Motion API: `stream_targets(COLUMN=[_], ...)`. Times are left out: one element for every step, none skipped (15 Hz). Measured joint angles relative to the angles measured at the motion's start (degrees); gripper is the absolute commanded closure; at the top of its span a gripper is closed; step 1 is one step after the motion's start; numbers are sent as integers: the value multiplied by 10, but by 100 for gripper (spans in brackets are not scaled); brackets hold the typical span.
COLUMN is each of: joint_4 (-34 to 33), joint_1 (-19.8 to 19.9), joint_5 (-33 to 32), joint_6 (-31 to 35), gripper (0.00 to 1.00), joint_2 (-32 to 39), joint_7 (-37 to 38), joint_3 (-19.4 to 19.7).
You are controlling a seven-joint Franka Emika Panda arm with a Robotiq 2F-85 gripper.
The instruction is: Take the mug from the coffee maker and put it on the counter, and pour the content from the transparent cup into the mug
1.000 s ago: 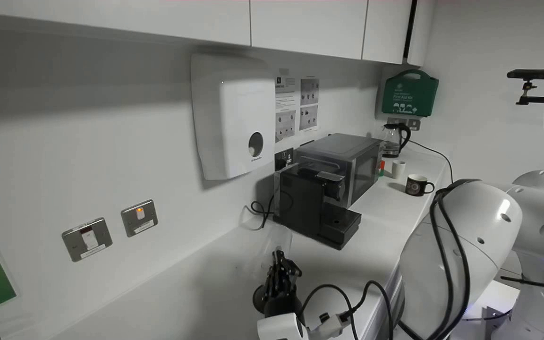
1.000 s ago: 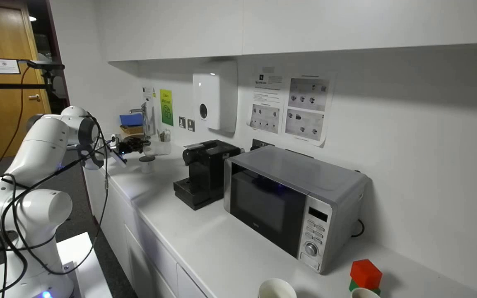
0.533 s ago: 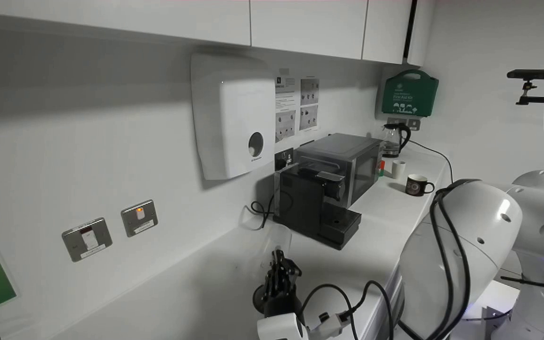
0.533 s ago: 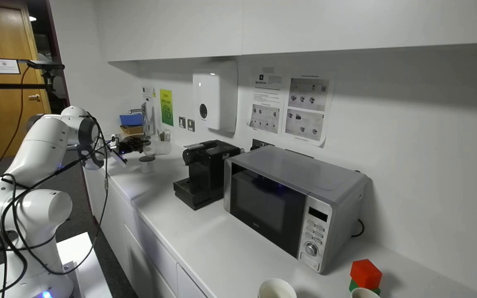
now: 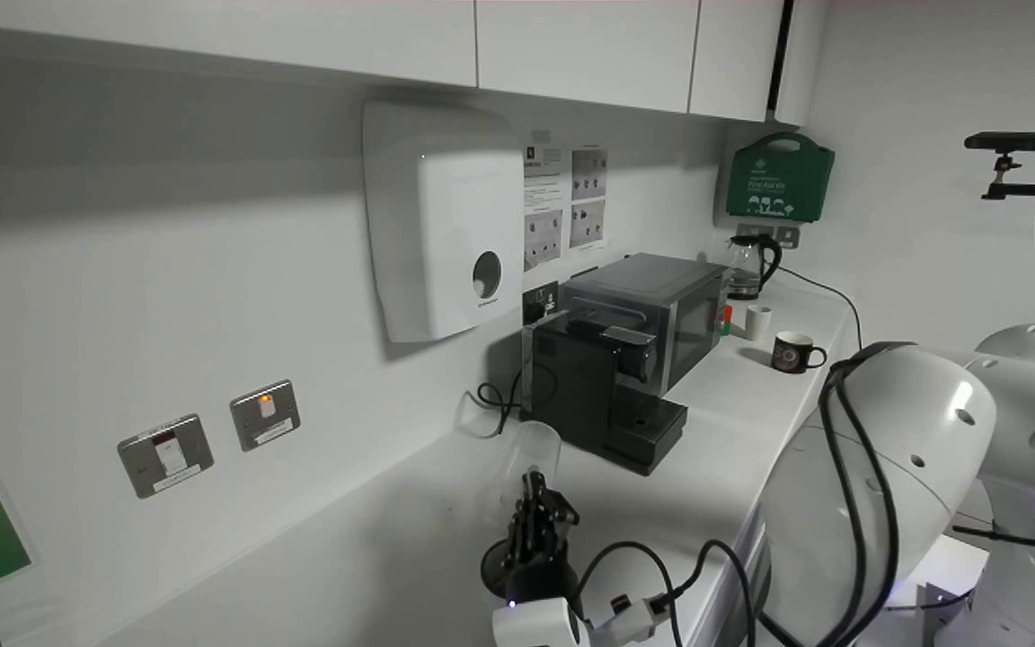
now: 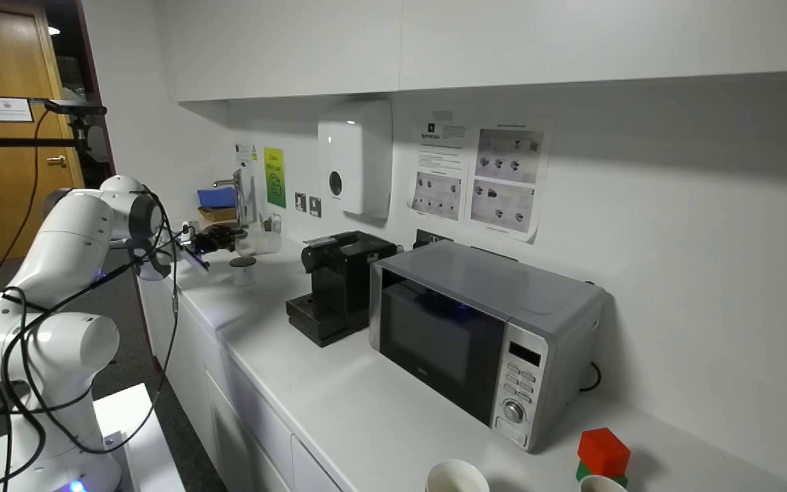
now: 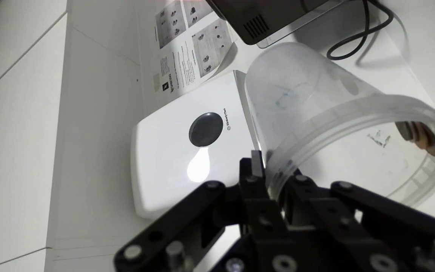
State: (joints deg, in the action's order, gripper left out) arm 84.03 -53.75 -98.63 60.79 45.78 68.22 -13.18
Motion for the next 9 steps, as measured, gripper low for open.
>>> stream_targets(joint_4=[0, 0, 0, 0, 0, 0, 0, 0, 0], joint_1=[-2, -3, -3, -4, -4, -4, -4, -4, -4], joint_5=[-1, -3, -4, -6, -7, -8, -9, -10, -10], joint_6=[-1, -2, -2, -2, -2, -2, -2, -2, -2], gripper=[98, 98, 98, 98, 98, 98, 98, 98, 98], joint_2=[0, 1, 1, 2, 2, 2, 2, 2, 2], joint_7=[0, 0, 0, 0, 0, 0, 0, 0, 0], joint_3=[1, 2, 2, 3, 3, 3, 3, 3, 3])
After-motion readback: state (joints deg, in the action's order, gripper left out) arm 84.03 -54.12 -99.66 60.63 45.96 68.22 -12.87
